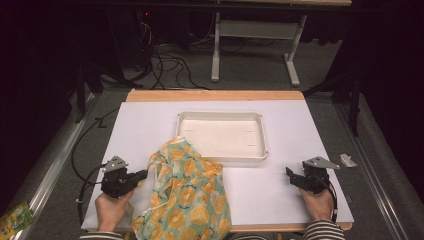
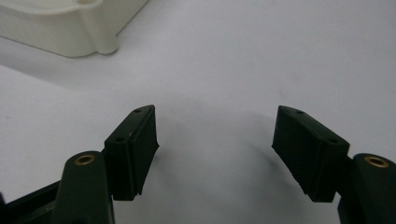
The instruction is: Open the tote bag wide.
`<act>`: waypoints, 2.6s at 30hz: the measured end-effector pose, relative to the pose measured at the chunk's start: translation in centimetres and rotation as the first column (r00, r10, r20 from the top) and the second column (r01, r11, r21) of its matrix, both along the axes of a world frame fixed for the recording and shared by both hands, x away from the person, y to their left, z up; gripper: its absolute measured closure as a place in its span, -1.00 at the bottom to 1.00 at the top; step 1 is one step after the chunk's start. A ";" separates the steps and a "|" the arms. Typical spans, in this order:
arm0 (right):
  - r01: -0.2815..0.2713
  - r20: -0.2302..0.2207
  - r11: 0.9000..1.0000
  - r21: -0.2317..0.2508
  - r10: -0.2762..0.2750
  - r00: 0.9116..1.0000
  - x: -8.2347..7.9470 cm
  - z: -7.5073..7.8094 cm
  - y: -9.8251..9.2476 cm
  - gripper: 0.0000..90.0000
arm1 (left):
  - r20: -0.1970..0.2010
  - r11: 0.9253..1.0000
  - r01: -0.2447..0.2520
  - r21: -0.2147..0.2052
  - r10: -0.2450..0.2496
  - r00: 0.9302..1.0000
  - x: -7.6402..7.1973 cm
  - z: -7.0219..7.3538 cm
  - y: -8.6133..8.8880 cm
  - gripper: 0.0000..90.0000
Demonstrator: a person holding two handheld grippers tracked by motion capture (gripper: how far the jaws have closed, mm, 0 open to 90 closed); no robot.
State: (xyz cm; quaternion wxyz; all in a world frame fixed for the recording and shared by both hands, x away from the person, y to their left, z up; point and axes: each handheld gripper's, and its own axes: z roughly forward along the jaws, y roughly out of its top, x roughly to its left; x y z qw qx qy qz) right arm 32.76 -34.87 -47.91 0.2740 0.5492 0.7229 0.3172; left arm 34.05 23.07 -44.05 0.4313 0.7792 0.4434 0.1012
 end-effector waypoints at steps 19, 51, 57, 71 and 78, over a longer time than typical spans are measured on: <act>-0.011 -0.007 1.000 0.026 0.012 1.000 -0.2 0.3 0.2 -0.26 | 0.016 0.995 0.095 -0.036 -0.095 0.995 -0.6 1.1 -2.4 1.00; -0.315 0.037 0.940 0.128 0.313 0.949 -0.8 4.9 9.4 -0.16 | 0.026 0.986 0.163 -0.036 -0.162 0.986 -1.5 1.5 -4.5 1.00; -0.346 0.023 0.927 0.144 0.347 0.938 -0.5 5.4 11.2 -0.17 | 0.032 0.986 0.166 -0.037 -0.164 0.986 -1.4 1.6 -4.8 1.00; -0.425 0.035 0.893 0.150 0.425 0.905 0.3 7.1 15.2 -0.17 | 0.063 0.988 0.155 -0.020 -0.154 0.986 -1.2 2.4 -5.0 1.00; -0.483 0.032 0.862 0.153 0.485 0.874 0.6 7.6 17.4 -0.17 | 0.075 0.988 0.152 -0.021 -0.150 0.986 -1.2 2.8 -5.1 0.99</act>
